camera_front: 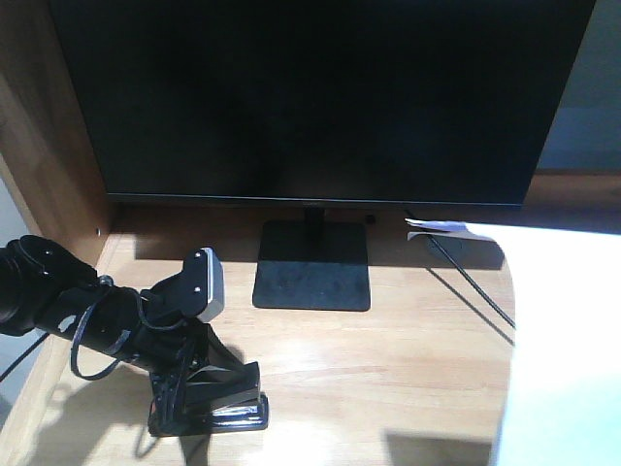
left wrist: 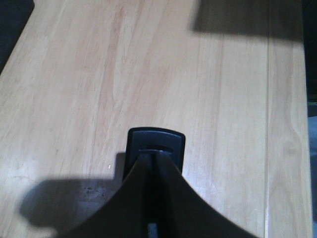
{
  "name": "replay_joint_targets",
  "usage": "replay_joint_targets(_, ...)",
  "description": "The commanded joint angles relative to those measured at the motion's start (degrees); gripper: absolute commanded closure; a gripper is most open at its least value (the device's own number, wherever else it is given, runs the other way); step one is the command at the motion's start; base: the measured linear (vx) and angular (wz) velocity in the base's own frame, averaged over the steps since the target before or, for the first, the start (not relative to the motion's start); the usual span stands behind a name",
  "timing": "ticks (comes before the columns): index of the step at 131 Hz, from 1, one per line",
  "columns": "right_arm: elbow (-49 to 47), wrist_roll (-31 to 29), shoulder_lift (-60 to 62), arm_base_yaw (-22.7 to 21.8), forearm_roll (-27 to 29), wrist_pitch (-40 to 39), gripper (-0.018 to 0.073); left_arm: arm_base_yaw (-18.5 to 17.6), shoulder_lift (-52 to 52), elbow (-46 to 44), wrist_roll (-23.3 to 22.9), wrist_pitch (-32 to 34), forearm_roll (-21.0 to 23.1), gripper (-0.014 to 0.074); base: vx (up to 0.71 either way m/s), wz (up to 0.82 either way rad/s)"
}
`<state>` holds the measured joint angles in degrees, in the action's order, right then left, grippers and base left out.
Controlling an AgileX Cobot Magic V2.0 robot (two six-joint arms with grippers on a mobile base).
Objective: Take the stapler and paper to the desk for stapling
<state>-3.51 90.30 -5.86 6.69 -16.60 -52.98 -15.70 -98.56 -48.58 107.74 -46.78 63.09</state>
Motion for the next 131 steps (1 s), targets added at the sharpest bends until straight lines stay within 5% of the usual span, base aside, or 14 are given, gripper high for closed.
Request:
replay_joint_targets(1,-2.4,-0.2,-2.7,-0.4,0.3,1.9,0.0564,-0.2,2.1,-1.4,-0.1,-1.9,2.4,0.0603,0.00,0.00)
replay_joint_targets(36,-2.5,-0.3,-10.9,-0.4,-0.5,1.5,0.0562,-0.2,2.1,-1.4,-0.1,-1.9,2.4,0.0603,0.00,0.00)
replay_joint_targets(111,-5.4,-5.2,-40.2,-0.4,0.2,-24.1,0.0562,-0.2,2.1,-1.4,-0.1,-1.9,2.4,0.0603,0.00,0.00)
replay_joint_targets(131,-6.7,-5.0,-45.1,-0.5,-1.2,-24.2,0.0562,-0.2,2.1,-1.4,-0.1,-1.9,2.4,0.0603,0.00,0.00)
